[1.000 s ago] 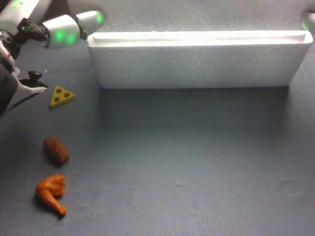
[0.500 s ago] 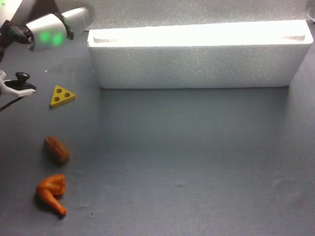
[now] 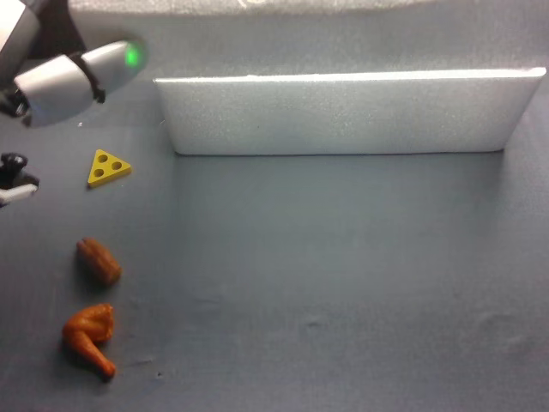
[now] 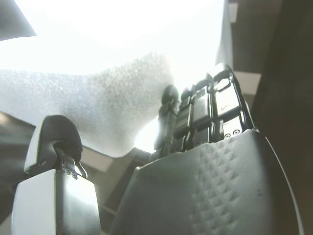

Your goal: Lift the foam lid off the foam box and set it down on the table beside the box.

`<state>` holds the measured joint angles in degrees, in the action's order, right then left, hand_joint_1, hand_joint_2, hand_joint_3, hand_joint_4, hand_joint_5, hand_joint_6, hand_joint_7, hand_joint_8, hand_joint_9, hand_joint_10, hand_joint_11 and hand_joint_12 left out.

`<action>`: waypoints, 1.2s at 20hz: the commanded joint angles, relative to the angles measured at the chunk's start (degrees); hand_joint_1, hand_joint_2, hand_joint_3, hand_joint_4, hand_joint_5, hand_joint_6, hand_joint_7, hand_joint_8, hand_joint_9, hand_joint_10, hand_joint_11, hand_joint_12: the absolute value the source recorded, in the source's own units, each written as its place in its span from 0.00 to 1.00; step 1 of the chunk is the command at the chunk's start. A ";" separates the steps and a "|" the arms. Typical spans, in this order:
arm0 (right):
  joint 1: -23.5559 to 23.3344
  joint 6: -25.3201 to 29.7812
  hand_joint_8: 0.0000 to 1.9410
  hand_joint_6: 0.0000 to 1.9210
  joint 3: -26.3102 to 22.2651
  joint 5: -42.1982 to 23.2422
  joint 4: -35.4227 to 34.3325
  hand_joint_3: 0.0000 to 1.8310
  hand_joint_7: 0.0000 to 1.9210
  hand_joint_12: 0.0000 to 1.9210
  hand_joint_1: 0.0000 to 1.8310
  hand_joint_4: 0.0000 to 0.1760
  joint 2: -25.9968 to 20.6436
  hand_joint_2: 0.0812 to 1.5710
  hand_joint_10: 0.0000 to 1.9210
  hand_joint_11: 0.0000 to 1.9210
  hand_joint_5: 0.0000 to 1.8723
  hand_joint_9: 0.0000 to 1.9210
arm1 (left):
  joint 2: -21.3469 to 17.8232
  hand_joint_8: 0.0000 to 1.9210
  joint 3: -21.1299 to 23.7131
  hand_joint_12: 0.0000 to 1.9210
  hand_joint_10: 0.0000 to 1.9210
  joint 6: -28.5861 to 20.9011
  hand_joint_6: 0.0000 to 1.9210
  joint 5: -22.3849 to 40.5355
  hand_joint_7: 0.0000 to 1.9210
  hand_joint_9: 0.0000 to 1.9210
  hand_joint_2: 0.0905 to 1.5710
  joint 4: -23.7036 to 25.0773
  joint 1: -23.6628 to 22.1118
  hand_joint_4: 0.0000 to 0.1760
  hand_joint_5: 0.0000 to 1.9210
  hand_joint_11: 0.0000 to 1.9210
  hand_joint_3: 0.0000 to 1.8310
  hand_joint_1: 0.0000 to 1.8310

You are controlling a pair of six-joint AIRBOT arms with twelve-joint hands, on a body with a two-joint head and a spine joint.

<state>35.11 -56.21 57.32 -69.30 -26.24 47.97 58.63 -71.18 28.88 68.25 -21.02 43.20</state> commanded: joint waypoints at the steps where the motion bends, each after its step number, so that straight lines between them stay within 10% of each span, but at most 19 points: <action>1: 0.27 0.44 0.12 0.30 -0.95 -8.38 4.85 0.00 0.01 0.98 0.27 0.00 -1.02 0.74 0.20 0.00 0.00 0.00 | -0.67 0.00 0.81 0.44 0.01 -0.08 0.00 9.00 0.01 0.01 0.72 4.18 -0.04 0.15 0.11 0.00 0.00 0.22; 3: 2.60 0.45 0.04 0.28 -2.88 -10.61 5.21 0.00 0.03 0.53 0.28 0.00 -2.15 0.77 0.11 0.00 0.01 0.00 | -1.98 0.00 2.85 0.62 0.02 0.51 0.00 10.54 0.04 0.04 0.72 4.65 1.42 0.01 0.12 0.00 0.00 0.22; 6: 5.57 0.49 0.00 0.26 -5.39 -12.36 6.40 0.00 0.04 0.23 0.27 0.00 -3.64 0.79 0.03 0.00 0.02 0.00 | -4.06 0.00 6.02 0.46 0.02 1.16 0.00 12.96 0.05 0.02 0.70 5.20 3.92 0.00 0.11 0.00 0.00 0.20; 9: 7.80 0.50 0.00 0.19 -7.42 -13.58 7.04 0.00 0.05 0.27 0.28 0.00 -4.91 0.78 0.03 0.00 0.05 0.02 | -5.47 0.00 8.68 0.30 0.00 1.57 0.00 14.83 0.04 0.01 0.70 5.35 6.56 0.08 0.10 0.00 0.00 0.20; 12: 10.39 0.62 0.00 0.10 -9.40 -15.00 7.14 0.00 0.07 0.66 0.25 0.00 -6.46 0.78 0.18 0.00 0.07 0.01 | -6.27 0.00 10.70 0.25 0.00 1.67 0.00 15.51 0.04 0.00 0.72 5.40 9.15 0.00 0.09 0.00 0.00 0.21; 15: 13.59 1.60 0.00 0.09 -11.01 -15.25 7.09 0.00 0.06 0.58 0.21 0.00 -7.32 0.77 0.14 0.00 0.07 0.00 | -6.81 0.00 12.40 0.18 0.00 1.67 0.00 16.14 0.04 0.00 0.72 5.04 11.53 0.00 0.10 0.00 0.00 0.22; 19: 18.12 4.68 0.00 0.03 -11.62 -16.85 5.27 0.00 0.00 0.05 0.20 0.00 -7.34 0.79 0.00 0.00 0.08 0.00 | -7.23 0.00 14.50 0.01 0.00 1.29 0.00 16.35 0.01 0.00 0.75 4.50 15.39 0.00 0.08 0.00 0.00 0.22; 24: 24.30 6.89 0.00 0.02 -12.22 -18.39 1.92 0.00 0.01 0.00 0.23 0.00 -7.34 0.78 0.00 0.00 0.10 0.00 | -5.76 0.00 14.80 0.00 0.00 -0.64 0.00 16.27 0.00 0.00 0.74 2.29 19.36 0.00 0.06 0.01 0.00 0.17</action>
<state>60.05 -49.65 44.93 -80.16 -24.93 40.93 52.86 -56.36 28.64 77.38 -19.94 62.94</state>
